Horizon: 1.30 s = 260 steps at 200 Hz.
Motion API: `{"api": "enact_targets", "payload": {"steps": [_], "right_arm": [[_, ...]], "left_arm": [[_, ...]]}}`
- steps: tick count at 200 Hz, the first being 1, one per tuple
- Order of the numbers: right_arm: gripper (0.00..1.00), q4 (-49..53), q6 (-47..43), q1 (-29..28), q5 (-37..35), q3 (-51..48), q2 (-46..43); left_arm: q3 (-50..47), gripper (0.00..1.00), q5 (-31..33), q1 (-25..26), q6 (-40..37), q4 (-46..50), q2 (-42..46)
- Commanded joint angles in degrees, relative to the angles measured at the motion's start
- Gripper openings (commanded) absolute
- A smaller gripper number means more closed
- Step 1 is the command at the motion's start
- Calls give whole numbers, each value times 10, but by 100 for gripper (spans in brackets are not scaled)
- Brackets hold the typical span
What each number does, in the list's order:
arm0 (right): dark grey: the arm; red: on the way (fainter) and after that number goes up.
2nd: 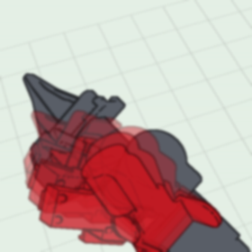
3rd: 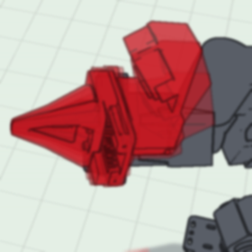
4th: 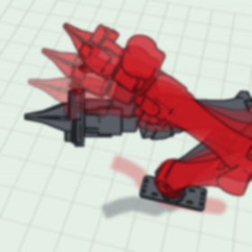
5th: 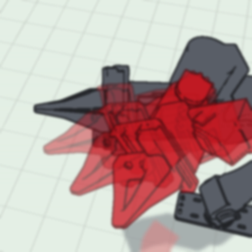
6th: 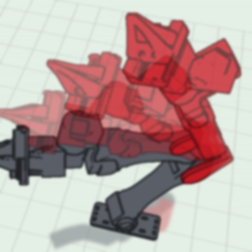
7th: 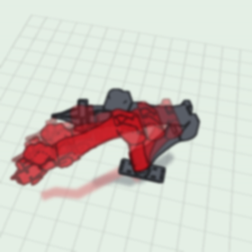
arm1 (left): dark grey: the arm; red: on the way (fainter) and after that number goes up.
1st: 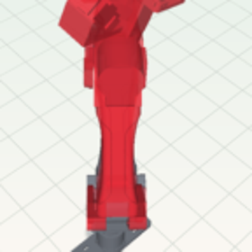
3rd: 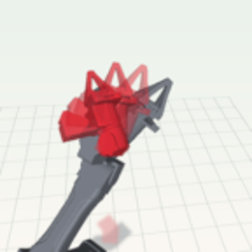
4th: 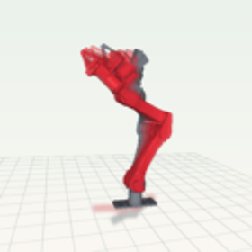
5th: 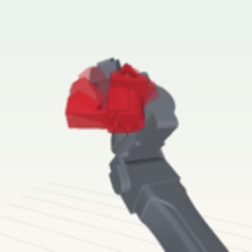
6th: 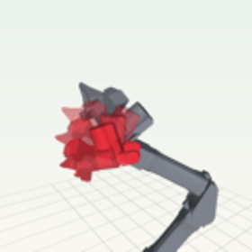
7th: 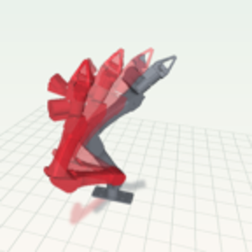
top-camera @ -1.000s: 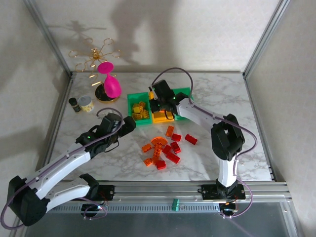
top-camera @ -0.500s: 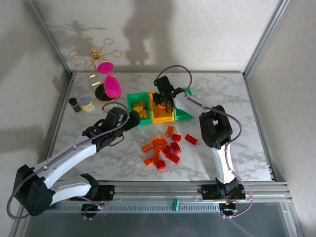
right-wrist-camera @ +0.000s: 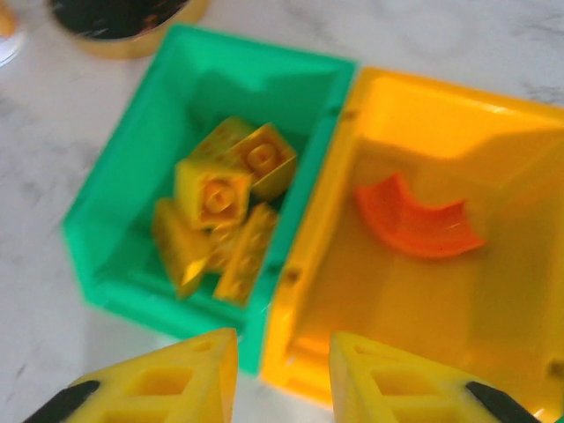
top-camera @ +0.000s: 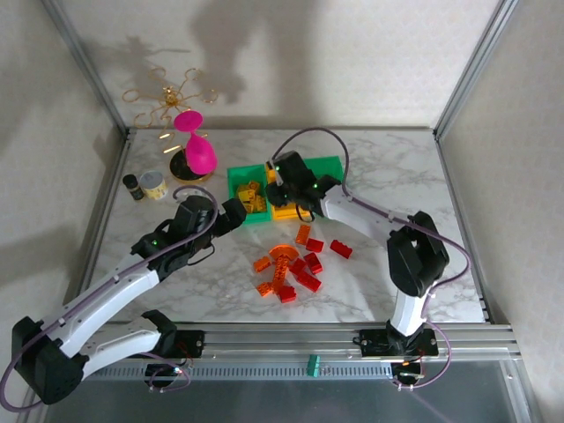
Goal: Sort the legos into containers by color
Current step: Place the lego in the container, then pick up the lego from the center of the table.
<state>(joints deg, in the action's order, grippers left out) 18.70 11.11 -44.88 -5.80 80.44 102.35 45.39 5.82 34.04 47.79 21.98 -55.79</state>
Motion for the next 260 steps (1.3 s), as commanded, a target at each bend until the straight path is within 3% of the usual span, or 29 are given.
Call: {"api": "enact_targets", "payload": {"steps": [1,68,147,181,260], "right_arm": [[36,30,-10,-29,14,-49,-22],[43,61,-39,-63,-6,-142,-20],[46,64,-72,-60,-17,-123,46],[43,64,-71,-57,-24,-107,68],[26,47,-70,-45,-12,-118,69]], "left_arm": [[-27,100,-8,1,0,46,18],[-88,100,-25,2,32,20,34],[-94,100,-17,3,38,22,34],[-88,100,-6,2,35,26,29],[-88,100,-7,2,31,18,15]]}}
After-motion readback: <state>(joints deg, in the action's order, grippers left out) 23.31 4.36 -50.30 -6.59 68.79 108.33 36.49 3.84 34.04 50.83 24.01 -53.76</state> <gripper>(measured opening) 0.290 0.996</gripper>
